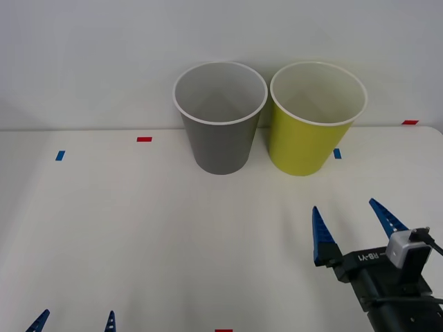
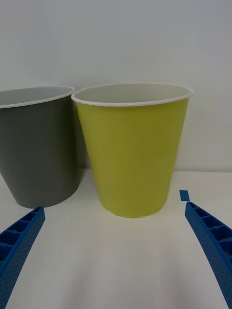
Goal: Put cans in the gray bin and PET bottles in the light green bin.
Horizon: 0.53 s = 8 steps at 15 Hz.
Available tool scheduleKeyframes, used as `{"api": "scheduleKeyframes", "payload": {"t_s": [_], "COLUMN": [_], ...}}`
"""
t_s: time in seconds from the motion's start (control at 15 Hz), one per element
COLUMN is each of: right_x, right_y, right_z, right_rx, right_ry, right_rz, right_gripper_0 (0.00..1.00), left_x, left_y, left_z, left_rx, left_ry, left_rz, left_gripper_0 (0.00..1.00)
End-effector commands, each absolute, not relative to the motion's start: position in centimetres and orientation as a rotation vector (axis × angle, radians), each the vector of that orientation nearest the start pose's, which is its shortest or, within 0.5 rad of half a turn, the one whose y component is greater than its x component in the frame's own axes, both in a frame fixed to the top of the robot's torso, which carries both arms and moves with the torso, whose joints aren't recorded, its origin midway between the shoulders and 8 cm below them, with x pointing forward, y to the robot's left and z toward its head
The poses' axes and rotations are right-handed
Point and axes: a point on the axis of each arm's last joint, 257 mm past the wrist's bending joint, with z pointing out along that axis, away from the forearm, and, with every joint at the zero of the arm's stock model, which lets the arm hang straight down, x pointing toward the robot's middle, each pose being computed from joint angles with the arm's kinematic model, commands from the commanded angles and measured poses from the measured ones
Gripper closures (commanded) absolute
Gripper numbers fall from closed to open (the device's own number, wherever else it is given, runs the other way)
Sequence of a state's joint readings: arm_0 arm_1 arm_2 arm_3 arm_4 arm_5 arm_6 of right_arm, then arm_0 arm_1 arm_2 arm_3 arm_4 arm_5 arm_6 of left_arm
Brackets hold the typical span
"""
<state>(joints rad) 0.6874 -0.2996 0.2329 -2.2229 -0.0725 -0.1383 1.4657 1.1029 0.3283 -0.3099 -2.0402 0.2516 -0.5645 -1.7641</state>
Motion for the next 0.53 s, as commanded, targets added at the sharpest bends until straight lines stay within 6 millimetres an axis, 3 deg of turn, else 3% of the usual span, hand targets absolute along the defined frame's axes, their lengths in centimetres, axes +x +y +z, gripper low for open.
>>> {"api": "scheduleKeyframes", "payload": {"t_s": [0.07,0.53], "right_x": [32.9,26.8], "right_y": [-22.6,-25.0], "right_z": [-21.3,-23.9], "right_rx": [-0.097,-0.069], "right_ry": [1.522,1.574], "right_rz": [0.103,0.067], "right_gripper_0": [0.0,0.0], "left_x": [20.7,20.7], "left_y": [25.1,25.1], "left_z": [-27.1,-27.1], "left_rx": [0.029,0.029], "left_ry": [1.666,1.666], "left_rz": [0.057,0.057], "left_gripper_0": [0.0,0.0]}}
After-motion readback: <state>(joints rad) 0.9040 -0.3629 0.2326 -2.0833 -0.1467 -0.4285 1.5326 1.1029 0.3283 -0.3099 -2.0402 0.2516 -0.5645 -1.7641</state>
